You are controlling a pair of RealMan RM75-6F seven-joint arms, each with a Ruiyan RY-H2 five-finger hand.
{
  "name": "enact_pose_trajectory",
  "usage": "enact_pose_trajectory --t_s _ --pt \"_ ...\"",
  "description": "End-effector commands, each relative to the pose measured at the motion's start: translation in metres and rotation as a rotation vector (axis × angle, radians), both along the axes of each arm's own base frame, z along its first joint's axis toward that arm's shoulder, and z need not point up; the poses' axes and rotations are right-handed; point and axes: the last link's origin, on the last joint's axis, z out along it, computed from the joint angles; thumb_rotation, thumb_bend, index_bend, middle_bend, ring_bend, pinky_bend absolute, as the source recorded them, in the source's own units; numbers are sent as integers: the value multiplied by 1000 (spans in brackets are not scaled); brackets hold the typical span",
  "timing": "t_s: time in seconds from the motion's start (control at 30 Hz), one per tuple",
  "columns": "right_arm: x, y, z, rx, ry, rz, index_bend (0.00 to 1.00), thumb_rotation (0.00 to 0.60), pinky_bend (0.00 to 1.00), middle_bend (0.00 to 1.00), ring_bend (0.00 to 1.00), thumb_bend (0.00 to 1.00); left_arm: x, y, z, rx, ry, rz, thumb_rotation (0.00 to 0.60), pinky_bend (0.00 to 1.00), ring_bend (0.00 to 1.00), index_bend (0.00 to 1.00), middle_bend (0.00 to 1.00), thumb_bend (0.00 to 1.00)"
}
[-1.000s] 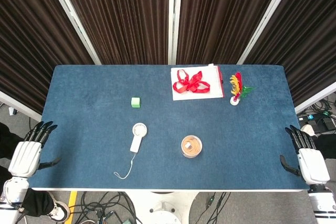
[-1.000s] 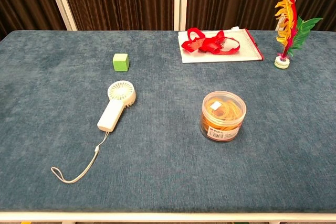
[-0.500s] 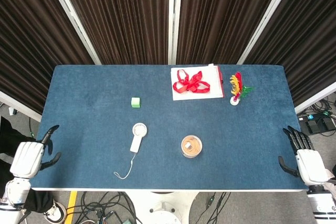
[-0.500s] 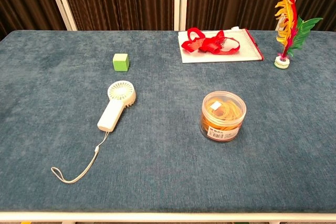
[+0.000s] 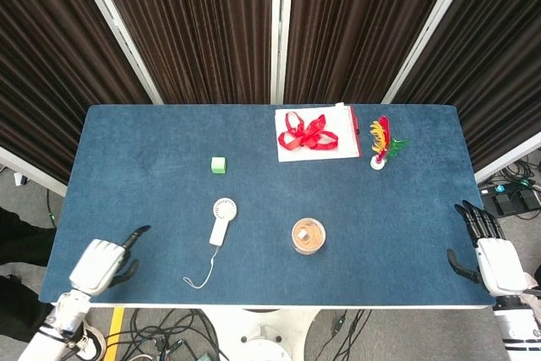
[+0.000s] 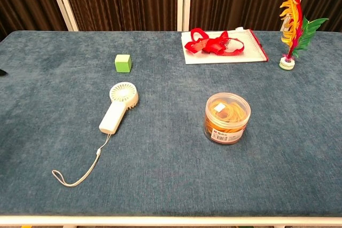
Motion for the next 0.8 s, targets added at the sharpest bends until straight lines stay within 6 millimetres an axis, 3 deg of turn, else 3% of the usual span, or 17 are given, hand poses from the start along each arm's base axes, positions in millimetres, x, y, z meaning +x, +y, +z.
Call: enact_pose_trajectory --t_s 0.03,0.23,0.8 --pt "0 0 0 1 -6 -1 0 600 0 0 0 327 20 5 -23 -64 -3 -56 600 871 885 124 875 447" --pt "2 -1 -1 4 -6 -3 0 600 0 0 0 327 43 14 -48 -96 13 -116 600 870 885 125 875 447" --pt "2 -2 1 4 -7 -4 0 600 0 0 0 327 75 41 -93 -174 78 -154 600 869 885 125 876 447"
